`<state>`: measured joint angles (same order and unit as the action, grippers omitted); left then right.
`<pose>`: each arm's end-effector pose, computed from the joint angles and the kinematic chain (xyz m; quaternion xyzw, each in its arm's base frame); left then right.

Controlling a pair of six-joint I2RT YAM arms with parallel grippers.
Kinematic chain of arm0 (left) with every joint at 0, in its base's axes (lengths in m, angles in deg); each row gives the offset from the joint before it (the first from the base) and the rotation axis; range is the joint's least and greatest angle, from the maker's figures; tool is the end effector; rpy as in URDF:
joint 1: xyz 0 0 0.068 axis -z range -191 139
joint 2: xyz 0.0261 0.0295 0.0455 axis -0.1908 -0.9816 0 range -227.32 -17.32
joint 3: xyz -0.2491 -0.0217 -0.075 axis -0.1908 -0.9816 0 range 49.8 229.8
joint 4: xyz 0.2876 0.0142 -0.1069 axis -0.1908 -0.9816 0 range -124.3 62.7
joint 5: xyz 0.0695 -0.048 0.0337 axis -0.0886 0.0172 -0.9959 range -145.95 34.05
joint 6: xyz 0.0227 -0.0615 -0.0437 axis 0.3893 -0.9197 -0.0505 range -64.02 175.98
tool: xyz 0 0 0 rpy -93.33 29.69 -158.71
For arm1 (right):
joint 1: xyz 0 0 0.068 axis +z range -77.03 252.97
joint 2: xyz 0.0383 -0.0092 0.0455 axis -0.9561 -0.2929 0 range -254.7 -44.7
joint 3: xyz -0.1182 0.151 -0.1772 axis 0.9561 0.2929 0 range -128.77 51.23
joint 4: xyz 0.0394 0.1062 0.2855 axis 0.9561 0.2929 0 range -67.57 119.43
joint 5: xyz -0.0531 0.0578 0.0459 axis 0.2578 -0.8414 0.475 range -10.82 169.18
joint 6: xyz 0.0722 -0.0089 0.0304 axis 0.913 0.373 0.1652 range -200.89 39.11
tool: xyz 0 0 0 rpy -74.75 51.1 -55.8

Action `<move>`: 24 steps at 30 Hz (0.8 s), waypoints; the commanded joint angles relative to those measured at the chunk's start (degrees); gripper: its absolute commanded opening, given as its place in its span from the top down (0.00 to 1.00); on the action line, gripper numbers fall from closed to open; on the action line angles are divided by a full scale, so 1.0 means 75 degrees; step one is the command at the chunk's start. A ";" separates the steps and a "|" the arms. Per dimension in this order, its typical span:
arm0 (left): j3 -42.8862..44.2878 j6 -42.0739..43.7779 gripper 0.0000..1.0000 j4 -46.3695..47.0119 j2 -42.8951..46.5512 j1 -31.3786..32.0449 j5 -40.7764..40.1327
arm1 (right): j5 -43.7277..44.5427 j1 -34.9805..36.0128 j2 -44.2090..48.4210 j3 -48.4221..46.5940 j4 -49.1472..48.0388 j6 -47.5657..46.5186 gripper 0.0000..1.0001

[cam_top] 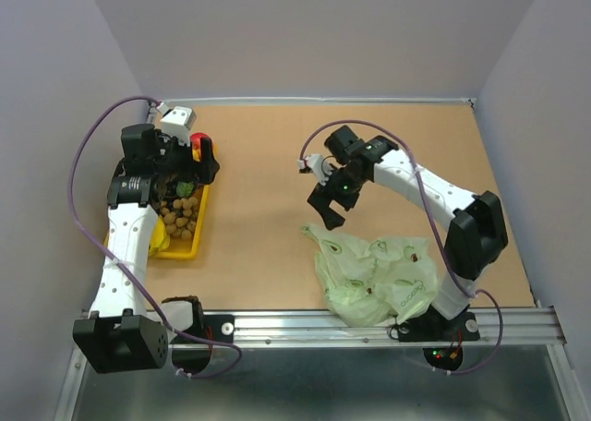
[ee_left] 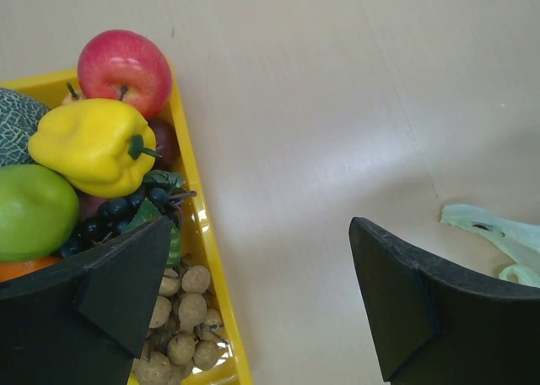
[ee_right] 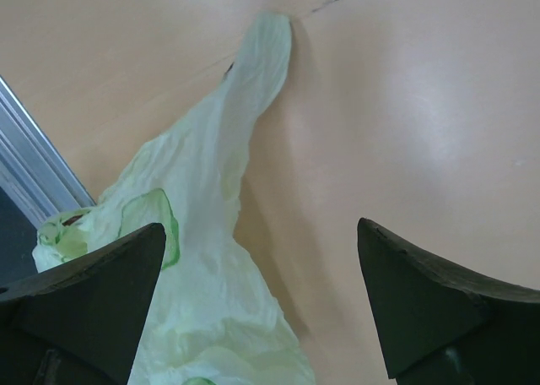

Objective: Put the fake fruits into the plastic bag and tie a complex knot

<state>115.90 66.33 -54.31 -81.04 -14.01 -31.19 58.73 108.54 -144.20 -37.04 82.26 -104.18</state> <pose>0.3232 -0.0113 0.3550 0.1682 0.8130 -0.1178 0.5449 0.3160 0.2552 0.2337 -0.5024 0.8311 0.1914 0.1422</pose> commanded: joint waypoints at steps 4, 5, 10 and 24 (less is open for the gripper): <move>-0.0411 -0.0290 0.01 0.0565 0.0516 -0.0009 0.0098 | 0.0184 0.0823 -0.0922 -0.0418 -0.0044 0.0351 0.00; -0.0470 -0.0325 0.01 0.0589 0.0551 0.0002 0.0110 | 0.0102 0.0916 -0.1029 -0.0407 -0.0044 0.0386 0.00; -0.0763 -0.0500 0.01 0.0647 0.0622 0.0002 0.0250 | -0.0507 0.1081 -0.1544 -0.0243 -0.0102 0.0562 0.05; -0.1595 -0.0958 0.10 0.2121 0.1429 0.0002 0.2664 | 0.0088 0.0976 0.0423 -0.1472 -0.1661 0.0411 0.99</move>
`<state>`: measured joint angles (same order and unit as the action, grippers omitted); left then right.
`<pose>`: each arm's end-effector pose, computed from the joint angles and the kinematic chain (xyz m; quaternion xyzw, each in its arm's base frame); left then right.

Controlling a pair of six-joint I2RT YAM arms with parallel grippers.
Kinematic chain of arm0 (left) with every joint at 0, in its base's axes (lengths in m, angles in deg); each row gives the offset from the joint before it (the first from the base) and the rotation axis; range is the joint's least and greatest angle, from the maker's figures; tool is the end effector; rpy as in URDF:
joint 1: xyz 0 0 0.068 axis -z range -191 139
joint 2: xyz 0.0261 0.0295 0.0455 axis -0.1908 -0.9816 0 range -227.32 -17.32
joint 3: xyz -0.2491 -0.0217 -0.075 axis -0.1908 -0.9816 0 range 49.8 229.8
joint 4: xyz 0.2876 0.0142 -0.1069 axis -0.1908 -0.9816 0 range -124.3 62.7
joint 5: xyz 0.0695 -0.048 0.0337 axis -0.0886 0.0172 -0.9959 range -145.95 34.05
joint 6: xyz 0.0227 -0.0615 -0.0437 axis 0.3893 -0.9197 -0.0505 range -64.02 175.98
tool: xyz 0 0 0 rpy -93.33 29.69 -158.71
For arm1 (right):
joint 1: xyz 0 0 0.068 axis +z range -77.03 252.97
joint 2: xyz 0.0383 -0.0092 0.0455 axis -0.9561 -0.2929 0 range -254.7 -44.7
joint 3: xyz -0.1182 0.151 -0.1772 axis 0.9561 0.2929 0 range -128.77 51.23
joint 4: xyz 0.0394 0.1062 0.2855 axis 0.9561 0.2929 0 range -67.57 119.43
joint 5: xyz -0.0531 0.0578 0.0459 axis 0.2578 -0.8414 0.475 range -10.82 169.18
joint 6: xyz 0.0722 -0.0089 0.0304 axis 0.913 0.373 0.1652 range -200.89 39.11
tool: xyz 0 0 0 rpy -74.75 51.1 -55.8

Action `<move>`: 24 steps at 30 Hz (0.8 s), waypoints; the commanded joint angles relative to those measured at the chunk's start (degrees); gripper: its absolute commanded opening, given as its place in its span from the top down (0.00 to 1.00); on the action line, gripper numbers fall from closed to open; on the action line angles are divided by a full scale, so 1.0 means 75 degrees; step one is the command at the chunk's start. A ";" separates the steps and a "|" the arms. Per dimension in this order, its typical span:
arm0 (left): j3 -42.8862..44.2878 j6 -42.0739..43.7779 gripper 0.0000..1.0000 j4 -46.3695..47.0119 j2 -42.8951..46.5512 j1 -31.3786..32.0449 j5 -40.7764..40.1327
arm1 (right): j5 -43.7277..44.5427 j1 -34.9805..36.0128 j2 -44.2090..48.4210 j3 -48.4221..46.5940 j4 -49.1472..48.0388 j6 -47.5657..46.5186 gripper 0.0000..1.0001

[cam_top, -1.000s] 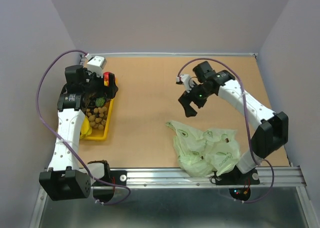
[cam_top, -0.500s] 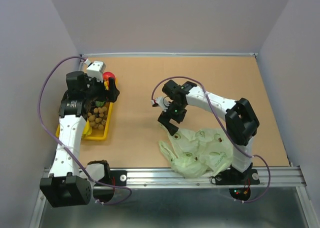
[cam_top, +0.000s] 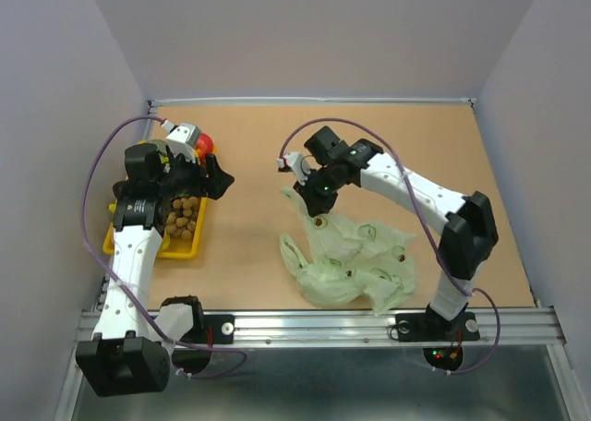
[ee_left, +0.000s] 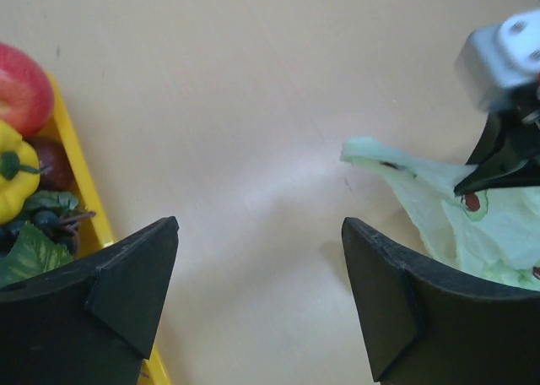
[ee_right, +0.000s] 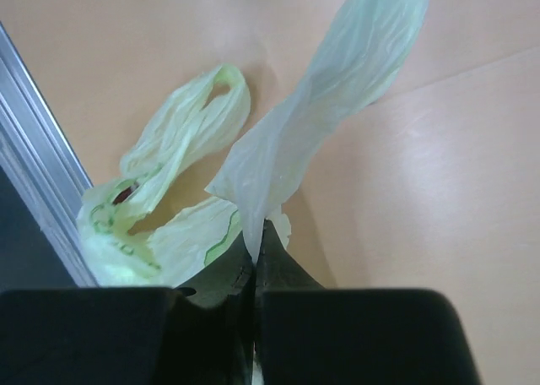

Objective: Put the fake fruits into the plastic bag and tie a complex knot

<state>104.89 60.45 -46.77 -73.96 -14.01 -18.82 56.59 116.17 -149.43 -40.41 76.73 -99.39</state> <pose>0.2974 -0.0252 0.3300 0.1903 0.7789 -0.2268 0.5528 0.2997 0.3173 0.2232 -0.5261 0.8059 0.2287 0.1467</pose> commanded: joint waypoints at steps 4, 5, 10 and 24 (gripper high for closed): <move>-0.0302 -0.0455 0.07 0.1971 0.0650 0.0002 0.1436 | 0.0831 -0.0123 0.2020 -0.0557 -0.1962 -0.0743 1.00; -0.0268 -0.0537 0.07 0.2090 0.0638 0.0002 0.1506 | 0.0832 -0.0123 0.2533 -0.0254 -0.2211 -0.0848 1.00; 0.0176 -0.0572 0.04 0.2560 0.0147 0.0177 0.1941 | 0.0411 -0.0123 0.3673 0.0592 -0.3138 -0.1364 1.00; 0.0776 0.0388 0.01 0.2466 -0.1483 0.2086 0.2151 | 0.1265 -0.0123 0.4600 0.2210 -0.4228 -0.1437 1.00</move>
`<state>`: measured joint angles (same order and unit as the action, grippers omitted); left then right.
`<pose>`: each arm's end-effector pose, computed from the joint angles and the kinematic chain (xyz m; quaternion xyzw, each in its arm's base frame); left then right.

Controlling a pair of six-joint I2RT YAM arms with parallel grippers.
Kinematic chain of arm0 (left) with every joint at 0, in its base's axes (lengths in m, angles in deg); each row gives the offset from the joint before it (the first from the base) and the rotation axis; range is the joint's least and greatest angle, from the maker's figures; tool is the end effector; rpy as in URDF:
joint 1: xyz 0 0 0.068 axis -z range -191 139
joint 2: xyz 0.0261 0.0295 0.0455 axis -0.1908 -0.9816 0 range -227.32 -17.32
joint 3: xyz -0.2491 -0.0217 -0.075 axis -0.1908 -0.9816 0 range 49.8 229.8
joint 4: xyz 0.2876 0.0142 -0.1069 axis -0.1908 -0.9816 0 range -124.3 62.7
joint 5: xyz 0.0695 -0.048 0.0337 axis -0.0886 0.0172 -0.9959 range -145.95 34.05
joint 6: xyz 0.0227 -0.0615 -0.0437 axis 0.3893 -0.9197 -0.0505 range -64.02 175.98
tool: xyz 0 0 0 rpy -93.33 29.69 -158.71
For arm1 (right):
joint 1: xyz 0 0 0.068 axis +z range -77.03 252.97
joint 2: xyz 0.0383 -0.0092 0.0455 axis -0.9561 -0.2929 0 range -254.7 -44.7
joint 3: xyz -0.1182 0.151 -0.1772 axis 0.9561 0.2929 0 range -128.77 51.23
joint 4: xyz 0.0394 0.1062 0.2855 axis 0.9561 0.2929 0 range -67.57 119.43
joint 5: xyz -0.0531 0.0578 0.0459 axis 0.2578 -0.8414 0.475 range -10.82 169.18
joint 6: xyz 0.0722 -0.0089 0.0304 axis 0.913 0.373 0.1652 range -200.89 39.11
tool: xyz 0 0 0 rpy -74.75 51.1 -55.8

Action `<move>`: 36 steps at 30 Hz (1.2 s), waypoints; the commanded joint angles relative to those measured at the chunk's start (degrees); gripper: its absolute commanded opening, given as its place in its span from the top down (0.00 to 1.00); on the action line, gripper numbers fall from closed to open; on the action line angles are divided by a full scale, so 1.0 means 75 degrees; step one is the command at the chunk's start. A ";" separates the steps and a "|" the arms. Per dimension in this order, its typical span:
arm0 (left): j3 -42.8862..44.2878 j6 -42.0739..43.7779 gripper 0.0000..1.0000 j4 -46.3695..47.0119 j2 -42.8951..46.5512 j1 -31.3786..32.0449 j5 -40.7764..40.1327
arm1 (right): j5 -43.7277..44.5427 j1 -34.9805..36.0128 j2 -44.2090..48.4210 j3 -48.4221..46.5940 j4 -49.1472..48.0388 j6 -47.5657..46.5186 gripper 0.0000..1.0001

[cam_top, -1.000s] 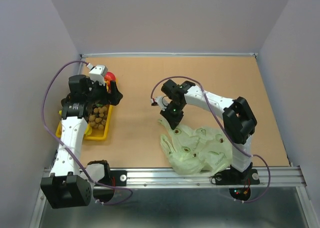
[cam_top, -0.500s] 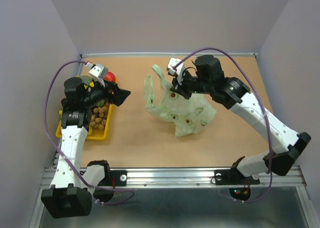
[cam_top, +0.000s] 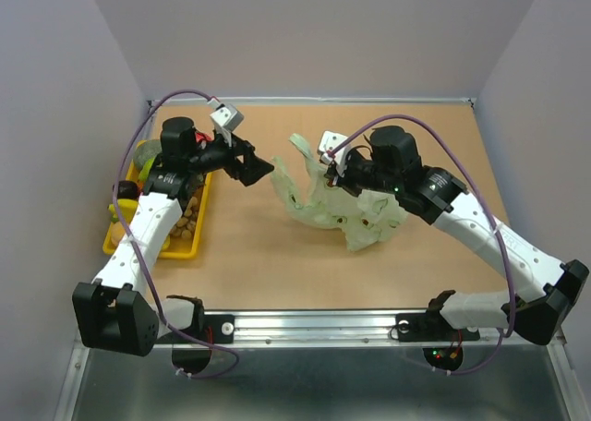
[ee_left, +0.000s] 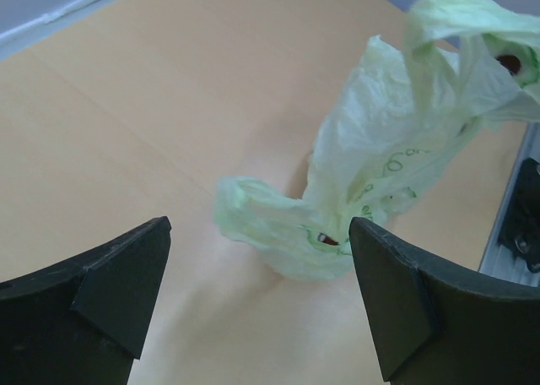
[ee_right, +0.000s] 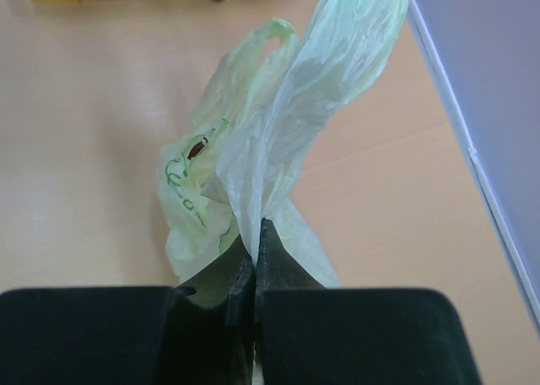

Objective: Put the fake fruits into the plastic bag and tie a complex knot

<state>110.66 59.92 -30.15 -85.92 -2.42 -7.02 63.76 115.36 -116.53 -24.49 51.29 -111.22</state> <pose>0.3317 -0.1016 0.3462 0.3394 0.6672 -0.3419 0.5681 0.2508 0.2535 0.3738 -0.5535 0.6302 0.1685 0.5178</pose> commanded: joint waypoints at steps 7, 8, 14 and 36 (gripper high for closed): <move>-0.0497 0.1079 0.01 0.0345 0.0076 0.1247 -0.0265 | 0.0193 -0.0015 0.0507 0.0334 -0.0965 0.0211 1.00; -0.0486 0.1056 0.01 0.0566 0.0041 0.1247 -0.0417 | 0.0181 -0.0015 0.0531 0.0358 -0.0977 0.0223 1.00; -0.0766 0.0482 0.03 0.1446 -0.0076 0.1258 -0.1892 | 0.0345 -0.0015 0.0636 0.0417 -0.1012 0.0235 1.00; -0.1763 0.0915 1.00 -0.0275 0.0100 0.0345 -0.2560 | 0.3251 -0.0917 0.1292 0.0393 -0.3156 0.0364 1.00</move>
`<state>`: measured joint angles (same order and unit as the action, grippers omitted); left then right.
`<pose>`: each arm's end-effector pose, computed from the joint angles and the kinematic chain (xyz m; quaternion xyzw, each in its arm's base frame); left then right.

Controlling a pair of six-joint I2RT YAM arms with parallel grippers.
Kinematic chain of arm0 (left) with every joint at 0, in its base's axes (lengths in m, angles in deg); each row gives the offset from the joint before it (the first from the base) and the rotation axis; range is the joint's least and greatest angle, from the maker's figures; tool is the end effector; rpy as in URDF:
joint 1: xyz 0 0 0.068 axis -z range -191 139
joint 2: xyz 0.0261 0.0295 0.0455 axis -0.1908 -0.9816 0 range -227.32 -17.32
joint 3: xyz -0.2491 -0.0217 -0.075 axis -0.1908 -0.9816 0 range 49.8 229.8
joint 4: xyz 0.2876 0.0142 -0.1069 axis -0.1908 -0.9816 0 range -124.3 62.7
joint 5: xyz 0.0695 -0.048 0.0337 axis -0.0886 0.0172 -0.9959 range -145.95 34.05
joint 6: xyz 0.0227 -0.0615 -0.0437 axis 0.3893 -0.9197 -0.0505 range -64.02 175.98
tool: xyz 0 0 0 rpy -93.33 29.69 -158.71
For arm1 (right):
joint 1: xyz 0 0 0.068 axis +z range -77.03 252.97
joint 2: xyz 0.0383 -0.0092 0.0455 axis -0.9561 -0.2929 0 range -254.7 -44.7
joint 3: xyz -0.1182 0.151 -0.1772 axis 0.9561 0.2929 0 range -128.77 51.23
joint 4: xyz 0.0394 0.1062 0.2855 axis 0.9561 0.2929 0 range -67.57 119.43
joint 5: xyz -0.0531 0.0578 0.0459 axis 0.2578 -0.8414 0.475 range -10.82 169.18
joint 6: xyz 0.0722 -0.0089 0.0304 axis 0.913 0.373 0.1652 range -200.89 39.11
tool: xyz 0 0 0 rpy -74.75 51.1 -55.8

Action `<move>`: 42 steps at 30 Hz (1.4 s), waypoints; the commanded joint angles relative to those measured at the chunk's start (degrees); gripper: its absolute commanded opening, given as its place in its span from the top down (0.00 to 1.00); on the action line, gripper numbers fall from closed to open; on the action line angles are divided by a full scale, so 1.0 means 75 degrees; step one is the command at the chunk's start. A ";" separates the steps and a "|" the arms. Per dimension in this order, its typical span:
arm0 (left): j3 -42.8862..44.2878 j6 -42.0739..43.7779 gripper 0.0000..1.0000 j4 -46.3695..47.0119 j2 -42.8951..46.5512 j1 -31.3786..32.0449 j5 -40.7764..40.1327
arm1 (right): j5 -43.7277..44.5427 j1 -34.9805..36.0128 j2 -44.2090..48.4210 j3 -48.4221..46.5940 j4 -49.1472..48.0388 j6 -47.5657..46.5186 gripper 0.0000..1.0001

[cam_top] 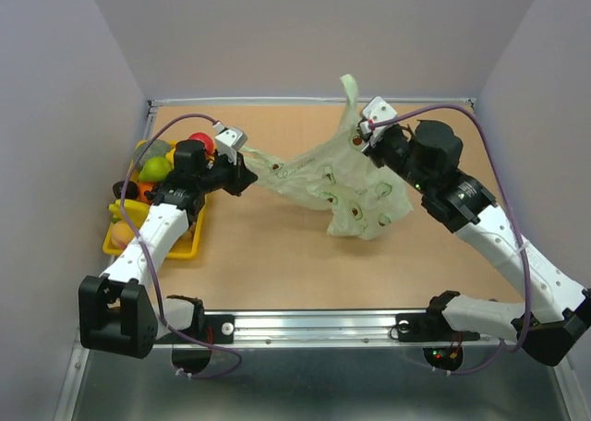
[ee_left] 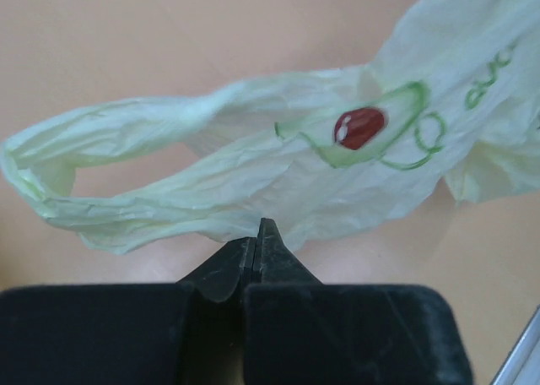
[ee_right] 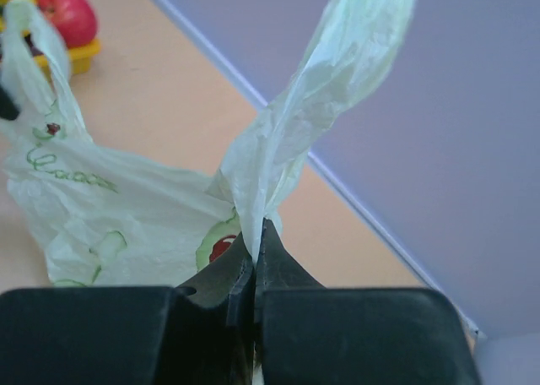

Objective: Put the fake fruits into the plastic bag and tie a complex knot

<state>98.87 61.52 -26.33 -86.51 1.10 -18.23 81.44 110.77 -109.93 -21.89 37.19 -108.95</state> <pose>0.3306 -0.1131 0.2626 0.3034 0.7332 -0.2944 0.5326 0.2681 0.2047 0.4249 -0.3957 0.6350 0.0416 0.6622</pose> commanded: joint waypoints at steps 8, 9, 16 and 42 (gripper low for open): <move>0.0111 0.1099 0.85 -0.1441 -0.0021 -0.0125 -0.0275 | -0.0704 -0.0786 0.0681 0.0595 -0.1535 -0.0102 1.00; 0.0159 0.1205 0.69 -0.1605 0.0176 -0.0125 0.0507 | -0.1095 -0.0786 0.0740 0.0737 -0.1535 -0.0382 1.00; 0.0218 0.2963 0.26 -0.2227 0.2297 -0.0125 0.1464 | -0.3346 -0.0786 0.0952 0.1652 -0.1558 -0.1801 1.00; -0.0485 0.1265 0.04 0.1874 0.1515 0.1281 0.1626 | -0.7368 -0.0786 0.0870 0.2320 -0.1910 -0.4698 0.99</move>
<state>96.49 69.15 -17.02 -75.03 8.22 -9.29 28.74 104.91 -103.29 -4.21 26.79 -143.63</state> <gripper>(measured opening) 0.958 0.012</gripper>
